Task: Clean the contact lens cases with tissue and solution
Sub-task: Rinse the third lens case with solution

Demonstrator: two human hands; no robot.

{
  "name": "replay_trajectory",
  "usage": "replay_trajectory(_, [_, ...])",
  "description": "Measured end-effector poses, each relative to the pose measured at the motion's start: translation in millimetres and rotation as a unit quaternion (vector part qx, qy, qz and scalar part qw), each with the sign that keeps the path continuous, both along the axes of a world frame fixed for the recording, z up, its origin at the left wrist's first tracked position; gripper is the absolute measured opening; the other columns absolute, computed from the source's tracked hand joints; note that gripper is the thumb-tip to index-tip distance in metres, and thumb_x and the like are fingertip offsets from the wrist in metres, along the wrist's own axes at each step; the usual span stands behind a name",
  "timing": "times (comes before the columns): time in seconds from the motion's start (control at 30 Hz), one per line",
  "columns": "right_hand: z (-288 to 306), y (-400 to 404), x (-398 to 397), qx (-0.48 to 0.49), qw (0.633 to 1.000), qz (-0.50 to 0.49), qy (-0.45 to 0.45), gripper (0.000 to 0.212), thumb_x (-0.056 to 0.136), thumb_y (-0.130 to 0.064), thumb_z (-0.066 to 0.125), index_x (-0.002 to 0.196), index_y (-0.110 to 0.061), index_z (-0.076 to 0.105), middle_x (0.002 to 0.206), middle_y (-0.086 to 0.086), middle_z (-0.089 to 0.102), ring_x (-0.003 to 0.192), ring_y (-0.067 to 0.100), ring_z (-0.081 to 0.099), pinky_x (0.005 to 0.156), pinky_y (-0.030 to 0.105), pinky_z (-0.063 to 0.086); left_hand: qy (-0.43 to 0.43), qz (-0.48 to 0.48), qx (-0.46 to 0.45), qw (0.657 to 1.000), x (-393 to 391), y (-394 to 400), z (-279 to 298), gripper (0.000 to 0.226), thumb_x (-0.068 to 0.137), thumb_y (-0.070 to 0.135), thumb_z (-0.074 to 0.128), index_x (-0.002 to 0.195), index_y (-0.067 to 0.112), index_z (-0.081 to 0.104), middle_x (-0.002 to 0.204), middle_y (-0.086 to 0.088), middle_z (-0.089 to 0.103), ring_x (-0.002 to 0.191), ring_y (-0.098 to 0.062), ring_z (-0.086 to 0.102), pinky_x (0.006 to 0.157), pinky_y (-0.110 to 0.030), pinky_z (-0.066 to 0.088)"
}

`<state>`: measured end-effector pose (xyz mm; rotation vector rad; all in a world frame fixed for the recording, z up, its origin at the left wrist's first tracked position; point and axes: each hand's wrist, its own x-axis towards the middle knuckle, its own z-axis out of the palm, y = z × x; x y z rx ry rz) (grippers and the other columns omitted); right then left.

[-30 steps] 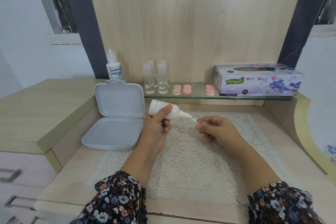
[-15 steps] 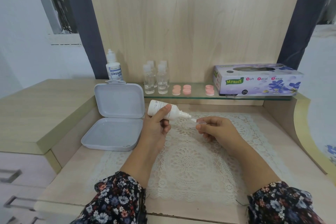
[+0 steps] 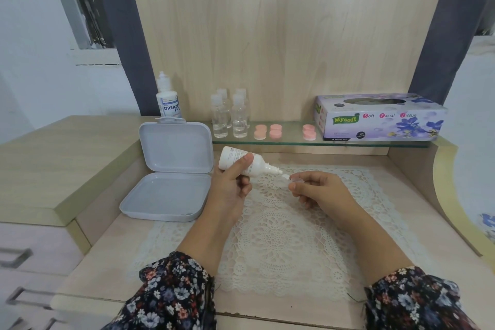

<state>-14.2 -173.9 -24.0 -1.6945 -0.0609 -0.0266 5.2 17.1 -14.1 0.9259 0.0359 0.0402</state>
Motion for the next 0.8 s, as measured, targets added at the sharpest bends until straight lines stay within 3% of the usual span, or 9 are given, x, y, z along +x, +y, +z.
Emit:
replay_trajectory(0.6, [1.2, 0.9, -1.0, -0.004, 1.0, 0.0, -0.001, 0.014, 0.081, -0.013, 0.075, 0.094, -0.015, 0.073, 0.071, 0.005, 0.069, 0.058, 0.013, 0.057, 0.059, 0.026, 0.048, -0.003, -0.001, -0.002, 1.0, 0.7, -0.4, -0.4, 0.055, 0.059, 0.02, 0.08, 0.105, 0.01, 0.051, 0.078, -0.006, 0.06, 0.047, -0.008, 0.039, 0.036, -0.018, 0.03])
replay_trajectory(0.8, [0.5, 0.6, -0.6, -0.005, 1.0, -0.001, 0.0, 0.014, 0.081, -0.013, 0.075, 0.095, -0.015, 0.073, 0.072, 0.005, 0.069, 0.058, 0.013, 0.057, 0.059, 0.027, 0.048, 0.002, -0.004, 0.001, 1.0, 0.6, -0.6, -0.8, 0.05, 0.06, 0.019, 0.079, 0.1, 0.011, 0.051, 0.075, -0.005, 0.061, 0.048, -0.008, 0.039, 0.036, -0.018, 0.03])
